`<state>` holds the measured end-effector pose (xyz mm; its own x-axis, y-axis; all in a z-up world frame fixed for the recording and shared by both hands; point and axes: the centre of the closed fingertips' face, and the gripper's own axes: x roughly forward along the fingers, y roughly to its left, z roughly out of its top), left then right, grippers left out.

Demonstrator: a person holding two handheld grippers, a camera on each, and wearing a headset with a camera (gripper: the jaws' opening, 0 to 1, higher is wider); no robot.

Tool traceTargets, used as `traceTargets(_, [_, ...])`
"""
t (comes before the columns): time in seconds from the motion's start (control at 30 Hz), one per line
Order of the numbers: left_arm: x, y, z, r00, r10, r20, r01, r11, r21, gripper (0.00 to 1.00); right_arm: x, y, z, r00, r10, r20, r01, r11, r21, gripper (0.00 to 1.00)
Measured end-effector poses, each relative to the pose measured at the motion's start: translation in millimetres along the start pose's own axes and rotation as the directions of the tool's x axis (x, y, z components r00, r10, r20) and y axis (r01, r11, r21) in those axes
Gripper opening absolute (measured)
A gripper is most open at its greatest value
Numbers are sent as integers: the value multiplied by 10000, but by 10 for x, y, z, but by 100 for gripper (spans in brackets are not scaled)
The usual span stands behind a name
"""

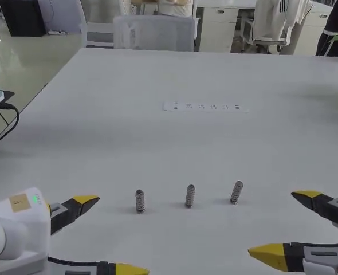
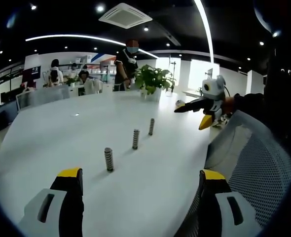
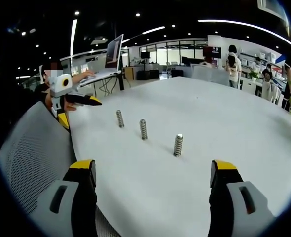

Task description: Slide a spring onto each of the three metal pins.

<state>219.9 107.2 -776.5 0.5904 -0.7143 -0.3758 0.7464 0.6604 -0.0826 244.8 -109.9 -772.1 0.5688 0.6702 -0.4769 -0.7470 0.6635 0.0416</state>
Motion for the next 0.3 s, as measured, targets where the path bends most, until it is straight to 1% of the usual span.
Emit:
traceTargets(0.2, [-5, -4, 0, 10000, -6, -60, 7, 10000, 41, 95, -15, -16, 17, 10000, -33, 15, 33, 10000, -35, 98])
traceTargets(0.3, [-11, -15, 8, 10000, 2, -2, -2, 10000, 2, 95, -21, -13, 17, 10000, -26, 18, 26, 10000, -17, 98])
